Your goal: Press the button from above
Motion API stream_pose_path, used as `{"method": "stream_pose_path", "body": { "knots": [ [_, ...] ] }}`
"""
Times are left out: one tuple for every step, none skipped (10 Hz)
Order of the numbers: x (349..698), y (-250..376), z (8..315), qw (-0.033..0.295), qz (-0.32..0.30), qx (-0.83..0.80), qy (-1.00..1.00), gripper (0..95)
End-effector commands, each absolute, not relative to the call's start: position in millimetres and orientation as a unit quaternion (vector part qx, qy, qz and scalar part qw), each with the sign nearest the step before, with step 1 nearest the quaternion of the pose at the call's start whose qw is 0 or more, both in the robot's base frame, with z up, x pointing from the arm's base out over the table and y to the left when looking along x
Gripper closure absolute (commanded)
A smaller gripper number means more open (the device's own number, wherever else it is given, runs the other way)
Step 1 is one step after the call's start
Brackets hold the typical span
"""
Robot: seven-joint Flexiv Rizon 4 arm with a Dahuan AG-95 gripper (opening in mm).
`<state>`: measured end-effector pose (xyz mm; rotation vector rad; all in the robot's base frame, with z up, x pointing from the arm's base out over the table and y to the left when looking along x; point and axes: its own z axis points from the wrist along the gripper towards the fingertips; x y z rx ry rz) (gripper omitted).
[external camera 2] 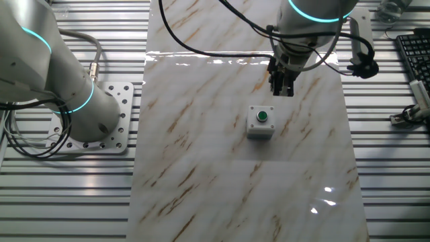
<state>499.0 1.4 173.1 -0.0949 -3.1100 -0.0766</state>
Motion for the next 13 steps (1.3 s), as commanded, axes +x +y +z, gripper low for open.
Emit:
{"method": "stream_pose_path", "body": {
  "knots": [
    [498.9,0.9,173.3,0.016,-0.024,-0.030,-0.999,95.0],
    [498.9,0.9,173.3,0.017,-0.023,-0.030,-0.999,95.0],
    [498.9,0.9,173.3,0.017,-0.023,-0.031,-0.999,95.0],
    [498.9,0.9,173.3,0.018,-0.023,-0.030,-0.999,95.0],
    [498.9,0.9,173.3,0.018,-0.023,-0.029,-0.999,95.0],
    [498.9,0.9,173.3,0.018,-0.023,-0.028,-0.999,95.0],
    [498.9,0.8,173.3,0.018,-0.022,-0.029,-0.999,95.0],
    [498.8,0.6,173.4,0.019,-0.022,-0.029,-0.999,95.0],
    [498.5,-0.6,174.0,0.020,-0.022,-0.028,-0.999,95.0],
    [497.9,-2.5,175.0,0.022,-0.023,-0.026,-0.999,95.0],
    [497.1,-5.0,176.2,0.023,-0.024,-0.024,-0.999,95.0],
    [496.9,-6.0,176.2,0.024,-0.025,-0.024,-0.999,95.0],
    [497.0,-6.6,175.8,0.024,-0.024,-0.024,-0.999,95.0]
  ]
}}
